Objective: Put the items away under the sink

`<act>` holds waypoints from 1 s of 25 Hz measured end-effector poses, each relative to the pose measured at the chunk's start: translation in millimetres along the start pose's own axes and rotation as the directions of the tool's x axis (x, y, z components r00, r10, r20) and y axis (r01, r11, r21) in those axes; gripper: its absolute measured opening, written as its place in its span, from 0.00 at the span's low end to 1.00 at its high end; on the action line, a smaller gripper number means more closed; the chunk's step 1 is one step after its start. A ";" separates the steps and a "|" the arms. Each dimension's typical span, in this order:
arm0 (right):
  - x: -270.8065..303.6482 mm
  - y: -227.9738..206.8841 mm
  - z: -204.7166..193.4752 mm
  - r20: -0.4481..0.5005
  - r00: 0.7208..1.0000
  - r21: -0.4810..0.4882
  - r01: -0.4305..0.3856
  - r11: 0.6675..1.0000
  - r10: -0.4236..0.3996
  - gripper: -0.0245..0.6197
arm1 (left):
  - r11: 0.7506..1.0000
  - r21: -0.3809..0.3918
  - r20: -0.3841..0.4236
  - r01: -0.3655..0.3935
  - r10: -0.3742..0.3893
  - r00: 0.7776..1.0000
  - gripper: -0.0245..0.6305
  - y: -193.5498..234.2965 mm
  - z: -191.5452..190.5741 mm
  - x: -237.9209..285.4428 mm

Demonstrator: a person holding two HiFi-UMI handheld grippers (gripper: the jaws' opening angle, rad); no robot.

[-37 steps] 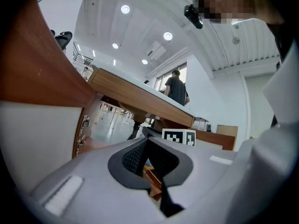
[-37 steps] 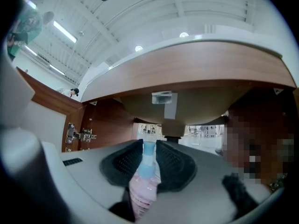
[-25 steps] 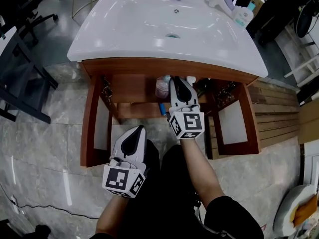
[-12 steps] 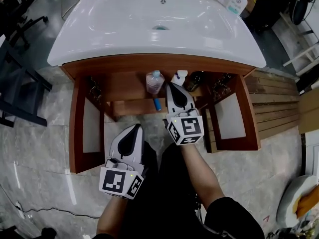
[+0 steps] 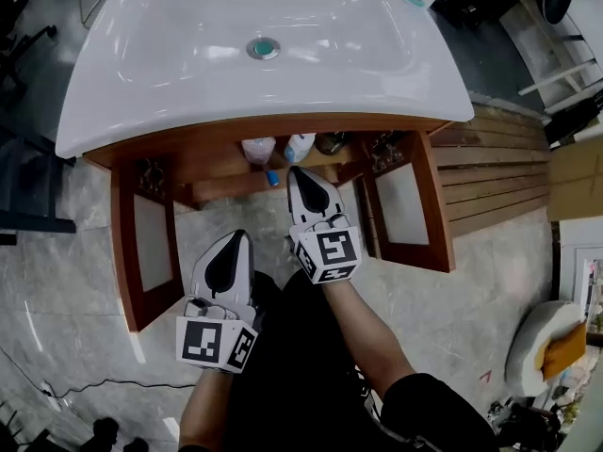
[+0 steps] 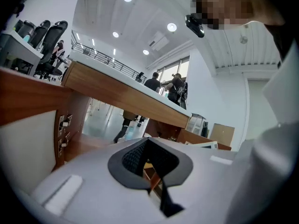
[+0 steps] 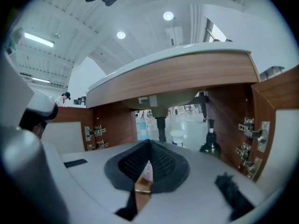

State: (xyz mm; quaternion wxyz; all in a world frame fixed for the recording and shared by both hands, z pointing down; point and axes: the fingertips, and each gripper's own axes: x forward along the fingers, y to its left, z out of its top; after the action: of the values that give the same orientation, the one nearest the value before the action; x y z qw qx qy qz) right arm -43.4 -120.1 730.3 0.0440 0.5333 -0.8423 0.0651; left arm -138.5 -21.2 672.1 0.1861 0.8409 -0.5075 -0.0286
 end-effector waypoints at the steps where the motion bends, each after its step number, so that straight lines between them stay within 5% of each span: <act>1: -3.9 0.1 2.2 -0.020 1.000 0.011 0.004 1.000 -0.003 0.06 | 1.000 -0.002 -0.015 -0.003 0.003 1.000 0.05 -3.3 5.6 0.6; 8: -41.4 10.1 33.4 -0.138 0.990 0.081 0.023 0.996 -0.011 0.06 | 0.999 -0.010 -0.124 -0.048 0.046 0.991 0.05 -23.9 45.8 -1.7; 25: -162.2 45.2 210.2 -0.252 0.967 0.087 0.001 0.996 0.021 0.06 | 0.992 -0.015 -0.115 -0.124 0.121 0.986 0.05 -131.1 225.2 -83.8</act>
State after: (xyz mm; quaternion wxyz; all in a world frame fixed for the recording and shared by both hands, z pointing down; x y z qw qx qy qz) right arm -16.0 10.8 496.6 0.1277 0.5178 -0.8289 0.1692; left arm -122.0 41.8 406.3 0.2254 0.8063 -0.5464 0.0251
